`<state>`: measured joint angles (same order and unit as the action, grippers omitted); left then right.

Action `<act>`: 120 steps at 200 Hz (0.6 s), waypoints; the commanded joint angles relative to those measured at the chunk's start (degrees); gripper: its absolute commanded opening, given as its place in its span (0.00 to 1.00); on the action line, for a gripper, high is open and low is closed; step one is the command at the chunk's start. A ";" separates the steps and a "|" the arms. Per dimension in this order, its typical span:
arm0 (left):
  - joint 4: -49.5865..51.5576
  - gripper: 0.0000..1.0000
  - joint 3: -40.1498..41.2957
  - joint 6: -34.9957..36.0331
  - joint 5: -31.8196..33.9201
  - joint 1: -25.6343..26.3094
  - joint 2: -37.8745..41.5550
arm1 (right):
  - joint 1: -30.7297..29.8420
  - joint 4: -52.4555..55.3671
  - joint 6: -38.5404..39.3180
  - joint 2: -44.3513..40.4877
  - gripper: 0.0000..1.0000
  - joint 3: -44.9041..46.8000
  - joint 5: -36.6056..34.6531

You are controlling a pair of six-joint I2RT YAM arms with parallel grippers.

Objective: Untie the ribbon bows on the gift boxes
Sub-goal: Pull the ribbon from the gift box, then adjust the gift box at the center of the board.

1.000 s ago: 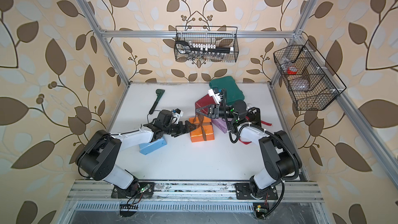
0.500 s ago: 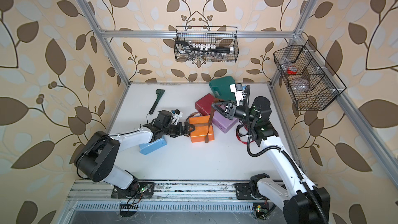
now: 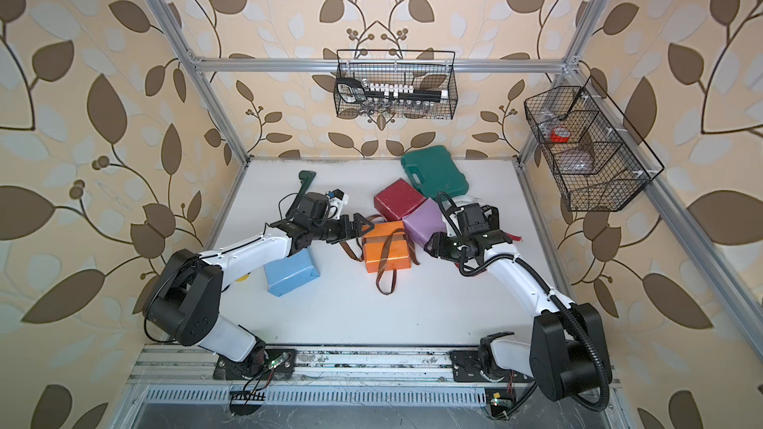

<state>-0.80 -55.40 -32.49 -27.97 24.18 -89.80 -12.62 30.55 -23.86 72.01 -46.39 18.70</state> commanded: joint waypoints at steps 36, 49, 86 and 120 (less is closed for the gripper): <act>2.66 0.99 -17.52 4.78 -7.33 -1.05 -14.19 | -9.15 -2.81 -4.16 -3.41 0.36 6.00 1.55; 2.45 0.99 -18.95 4.84 -8.64 -0.90 -16.38 | -11.29 -5.76 -6.79 -3.19 0.32 7.77 1.52; 0.24 0.99 -19.59 4.20 -11.96 0.31 -19.81 | -15.80 -16.01 -13.09 -0.12 0.30 11.51 2.69; -1.46 0.99 -17.40 3.12 -13.25 0.86 -20.42 | -16.28 -24.47 -14.58 6.54 0.30 10.46 3.08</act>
<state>-0.08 -73.14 -29.78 -37.78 24.45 -110.85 -28.67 14.57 -35.77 74.96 -35.27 21.10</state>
